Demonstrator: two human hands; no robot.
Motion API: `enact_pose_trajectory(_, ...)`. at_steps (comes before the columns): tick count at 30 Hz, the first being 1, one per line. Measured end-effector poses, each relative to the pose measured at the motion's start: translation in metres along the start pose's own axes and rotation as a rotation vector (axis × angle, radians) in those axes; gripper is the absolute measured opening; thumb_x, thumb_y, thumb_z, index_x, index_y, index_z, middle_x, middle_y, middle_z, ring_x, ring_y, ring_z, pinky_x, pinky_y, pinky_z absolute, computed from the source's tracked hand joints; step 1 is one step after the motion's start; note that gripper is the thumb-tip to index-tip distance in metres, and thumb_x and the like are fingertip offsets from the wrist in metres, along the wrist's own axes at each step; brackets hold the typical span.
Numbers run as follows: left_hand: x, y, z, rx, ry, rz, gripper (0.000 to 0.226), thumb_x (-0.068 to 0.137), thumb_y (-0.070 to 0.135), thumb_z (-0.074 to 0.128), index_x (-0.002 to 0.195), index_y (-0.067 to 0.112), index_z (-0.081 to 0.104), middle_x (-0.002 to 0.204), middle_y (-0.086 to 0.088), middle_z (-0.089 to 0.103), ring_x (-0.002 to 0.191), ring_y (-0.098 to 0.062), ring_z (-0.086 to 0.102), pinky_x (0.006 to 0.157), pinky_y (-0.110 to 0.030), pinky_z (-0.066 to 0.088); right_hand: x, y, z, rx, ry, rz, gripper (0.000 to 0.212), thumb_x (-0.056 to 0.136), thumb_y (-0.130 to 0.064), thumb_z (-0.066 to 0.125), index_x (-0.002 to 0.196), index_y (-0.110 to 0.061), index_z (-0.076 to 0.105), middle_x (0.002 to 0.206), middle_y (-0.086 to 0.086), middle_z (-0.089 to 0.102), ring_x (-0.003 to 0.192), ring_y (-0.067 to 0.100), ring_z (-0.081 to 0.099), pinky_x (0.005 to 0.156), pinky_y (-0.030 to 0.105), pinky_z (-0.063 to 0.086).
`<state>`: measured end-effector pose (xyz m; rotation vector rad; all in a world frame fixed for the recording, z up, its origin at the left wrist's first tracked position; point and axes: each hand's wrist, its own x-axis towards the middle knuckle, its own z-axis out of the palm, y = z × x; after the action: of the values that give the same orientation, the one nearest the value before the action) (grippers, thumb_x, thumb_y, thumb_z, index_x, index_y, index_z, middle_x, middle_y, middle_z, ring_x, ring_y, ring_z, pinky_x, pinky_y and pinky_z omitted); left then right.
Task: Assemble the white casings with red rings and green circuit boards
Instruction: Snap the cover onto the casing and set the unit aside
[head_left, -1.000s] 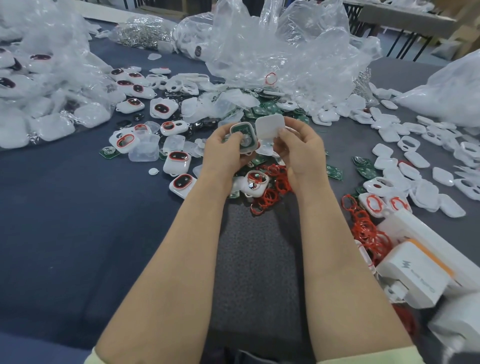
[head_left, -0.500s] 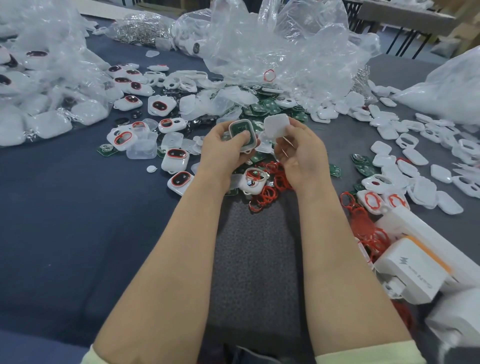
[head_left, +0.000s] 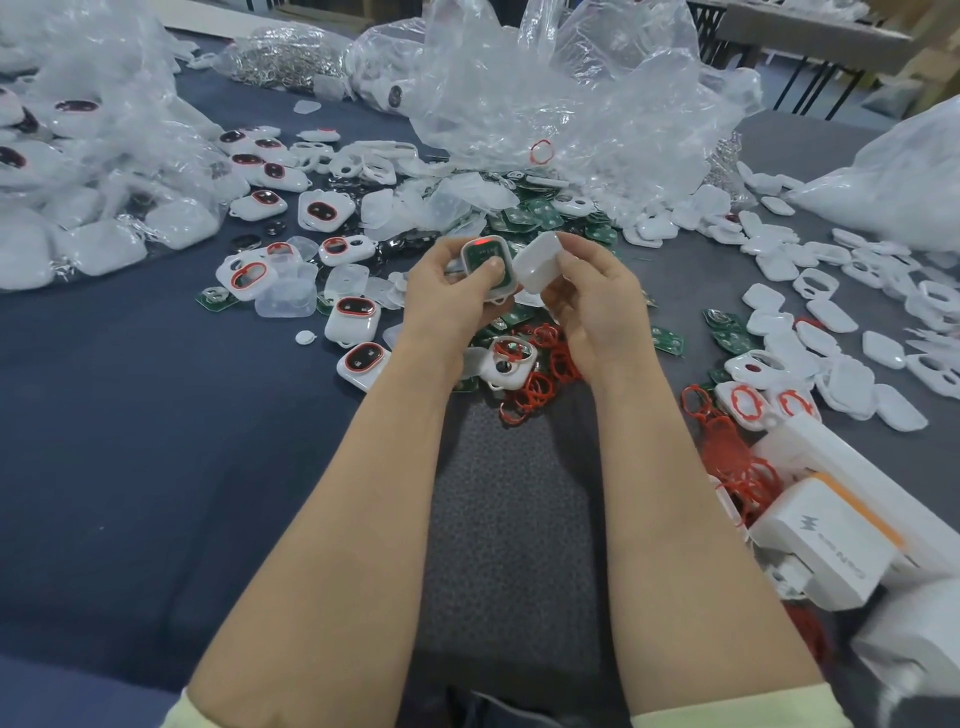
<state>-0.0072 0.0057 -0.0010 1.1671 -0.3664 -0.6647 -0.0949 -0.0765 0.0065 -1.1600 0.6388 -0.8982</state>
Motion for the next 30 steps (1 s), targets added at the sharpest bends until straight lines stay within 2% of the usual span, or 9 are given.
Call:
enact_pose_trajectory(4,0.001,-0.002,0.001,0.009,-0.022,-0.003,0.017,0.09,0.002,0.061,0.09,0.019,0.06,0.095,-0.008,0.064,0.087,-0.021,0.067,0.071,-0.027,0.058,-0.002,0.008,0.009,-0.351,0.1,-0.176,0.013,0.092,-0.006,0.055,0.098,-0.015,0.063,0.092,0.005,0.064,0.085,0.015,0.061,0.075,0.029,0.054)
enact_pose_trajectory(9,0.001,-0.002,0.0,0.015,-0.015,0.027,0.016,0.087,0.003,0.065,0.092,0.018,0.061,0.088,-0.006,0.067,0.082,-0.021,0.066,0.086,-0.04,0.057,-0.011,0.011,0.024,-0.625,0.139,-0.362,0.011,0.092,-0.016,0.058,0.095,-0.011,0.067,0.087,-0.005,0.065,0.073,-0.006,0.054,0.068,0.004,0.041)
enact_pose_trajectory(11,0.002,-0.003,-0.001,0.041,0.01,0.041,0.016,0.089,0.005,0.064,0.094,0.019,0.061,0.09,-0.007,0.068,0.082,-0.022,0.067,0.086,-0.043,0.057,-0.014,0.009,0.027,-0.653,0.097,-0.358,0.015,0.094,-0.024,0.058,0.094,-0.013,0.068,0.081,-0.012,0.063,0.074,-0.005,0.057,0.068,0.005,0.042)
enact_pose_trajectory(14,0.003,-0.003,-0.002,0.079,0.043,0.061,0.016,0.09,0.006,0.063,0.095,0.021,0.06,0.098,-0.012,0.07,0.092,-0.029,0.07,0.087,-0.044,0.057,-0.016,0.007,0.028,-0.69,0.024,-0.291,0.025,0.09,-0.035,0.062,0.102,-0.014,0.07,0.087,-0.004,0.07,0.082,0.005,0.065,0.075,0.017,0.05)
enact_pose_trajectory(18,0.005,-0.005,-0.002,0.058,0.059,0.056,0.019,0.091,0.006,0.06,0.109,0.012,0.059,0.102,-0.012,0.069,0.096,-0.027,0.068,0.088,-0.041,0.056,-0.017,0.006,0.028,-0.679,0.039,-0.278,0.024,0.089,-0.026,0.064,0.111,-0.017,0.068,0.095,0.0,0.07,0.092,0.014,0.066,0.086,0.027,0.051)
enact_pose_trajectory(22,0.007,-0.002,0.002,-0.068,0.101,0.0,0.021,0.1,0.022,0.048,0.112,0.007,0.057,0.106,-0.011,0.063,0.091,-0.02,0.065,0.072,-0.029,0.058,-0.019,0.006,0.031,-0.605,0.115,-0.358,0.02,0.086,-0.018,0.068,0.105,-0.015,0.064,0.1,-0.001,0.068,0.094,0.017,0.063,0.088,0.036,0.049)
enact_pose_trajectory(26,0.009,0.003,0.002,-0.235,0.114,-0.129,0.042,0.104,0.037,0.033,0.119,0.006,0.056,0.102,-0.014,0.068,0.084,-0.022,0.067,0.064,-0.028,0.056,-0.026,0.011,0.043,-0.651,0.094,-0.467,0.021,0.082,-0.017,0.071,0.102,-0.014,0.064,0.1,0.0,0.066,0.092,0.016,0.058,0.083,0.029,0.047)
enact_pose_trajectory(28,0.008,0.004,0.002,-0.299,0.115,-0.146,0.039,0.104,0.035,0.033,0.115,0.006,0.057,0.092,-0.011,0.068,0.073,-0.018,0.067,0.058,-0.025,0.055,-0.026,0.012,0.044,-0.666,0.108,-0.485,0.022,0.082,-0.018,0.071,0.103,-0.013,0.065,0.1,0.0,0.065,0.093,0.015,0.057,0.083,0.027,0.045)
enact_pose_trajectory(30,0.006,0.006,0.002,-0.279,0.106,-0.125,0.028,0.103,0.025,0.04,0.116,0.004,0.054,0.098,-0.012,0.065,0.073,-0.015,0.064,0.058,-0.023,0.055,-0.024,0.012,0.039,-0.625,0.161,-0.455,0.022,0.083,-0.019,0.071,0.104,-0.013,0.064,0.1,-0.001,0.064,0.093,0.016,0.057,0.085,0.03,0.046)
